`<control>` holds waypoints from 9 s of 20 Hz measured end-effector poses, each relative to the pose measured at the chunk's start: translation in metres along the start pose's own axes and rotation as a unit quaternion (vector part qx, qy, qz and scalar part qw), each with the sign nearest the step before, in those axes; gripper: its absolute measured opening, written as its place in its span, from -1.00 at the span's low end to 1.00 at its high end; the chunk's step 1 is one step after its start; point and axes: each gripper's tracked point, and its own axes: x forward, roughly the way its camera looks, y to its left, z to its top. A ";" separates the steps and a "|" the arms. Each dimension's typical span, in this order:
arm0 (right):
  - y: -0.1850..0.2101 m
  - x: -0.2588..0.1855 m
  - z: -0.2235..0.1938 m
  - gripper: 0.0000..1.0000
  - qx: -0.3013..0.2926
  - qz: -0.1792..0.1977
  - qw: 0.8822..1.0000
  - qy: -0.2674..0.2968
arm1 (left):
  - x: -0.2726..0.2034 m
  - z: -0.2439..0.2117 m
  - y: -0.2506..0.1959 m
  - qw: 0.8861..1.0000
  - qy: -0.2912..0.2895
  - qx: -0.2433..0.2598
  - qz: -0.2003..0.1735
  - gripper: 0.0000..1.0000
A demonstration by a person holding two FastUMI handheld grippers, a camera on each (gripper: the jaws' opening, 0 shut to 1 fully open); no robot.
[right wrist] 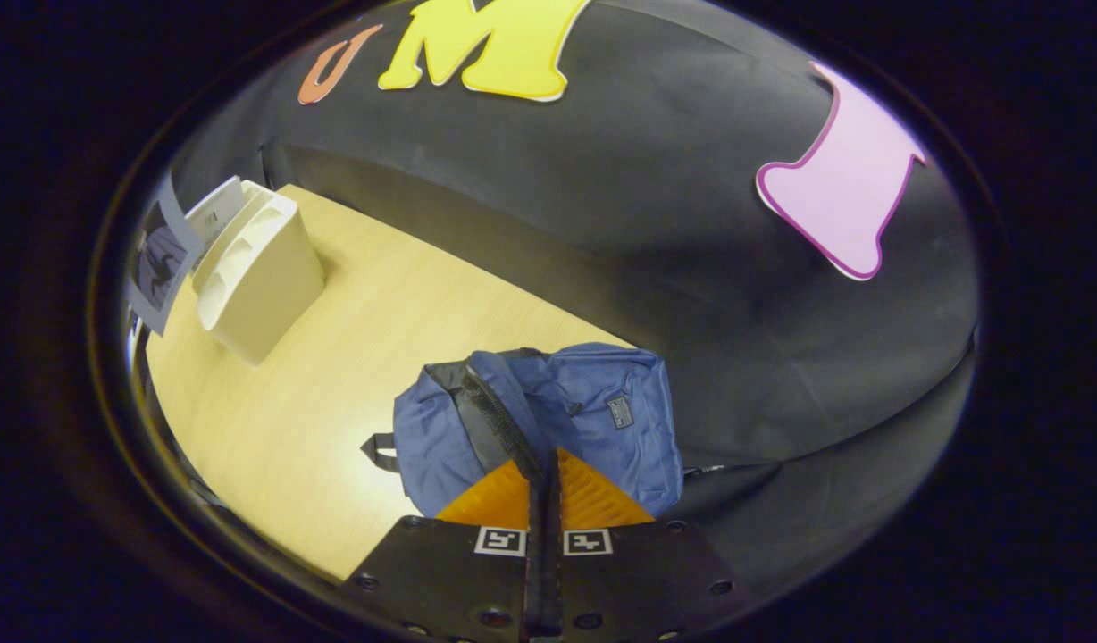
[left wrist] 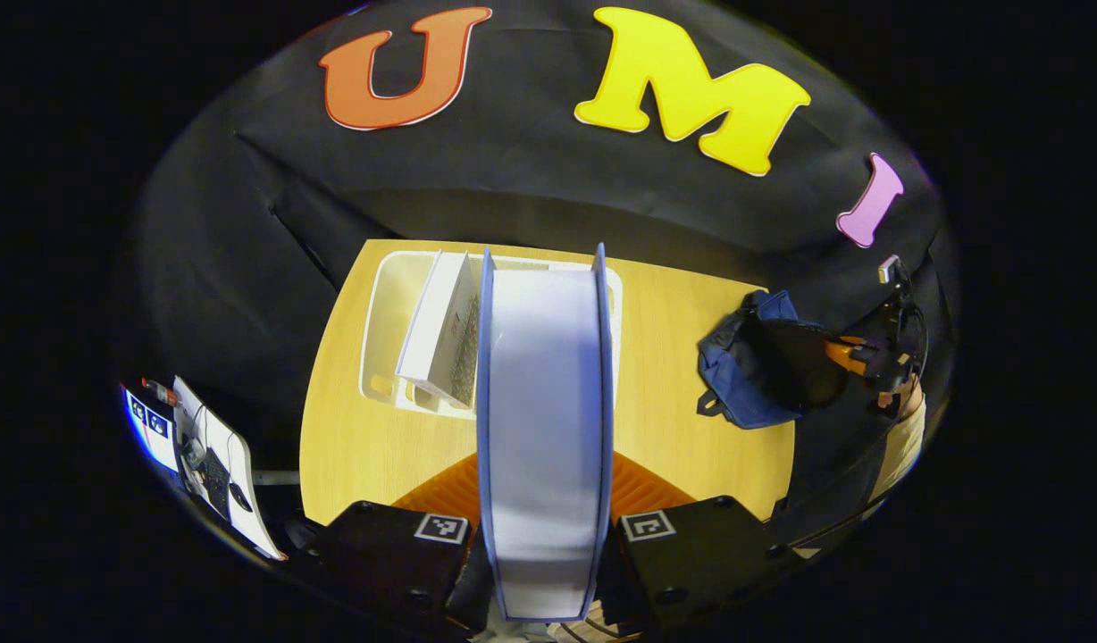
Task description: Open the schoolbag, grab two books from the bookshelf and put them into the schoolbag.
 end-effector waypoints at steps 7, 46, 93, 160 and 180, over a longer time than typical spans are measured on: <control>0.004 -0.001 -0.003 -0.99 -0.003 0.015 1.000 -0.002 | -0.003 -0.047 -0.065 0.997 -0.004 -0.030 -0.071 -0.04; 0.044 0.021 0.005 -0.99 -0.001 0.123 0.992 0.015 | 0.380 -0.028 -0.462 0.792 -0.022 -0.338 -0.508 -0.04; 0.058 0.000 0.001 -0.99 0.094 0.138 0.984 -0.068 | 0.062 0.033 -0.020 0.950 -0.296 -0.004 -0.097 0.56; 0.060 -0.009 -0.045 -0.99 0.103 0.199 0.974 -0.030 | 0.114 0.007 -0.181 0.973 0.124 0.122 -0.152 -0.05; 0.067 -0.003 -0.043 -0.99 0.103 0.174 0.979 0.002 | 0.311 0.007 -0.332 0.872 0.051 -0.149 -0.464 -0.05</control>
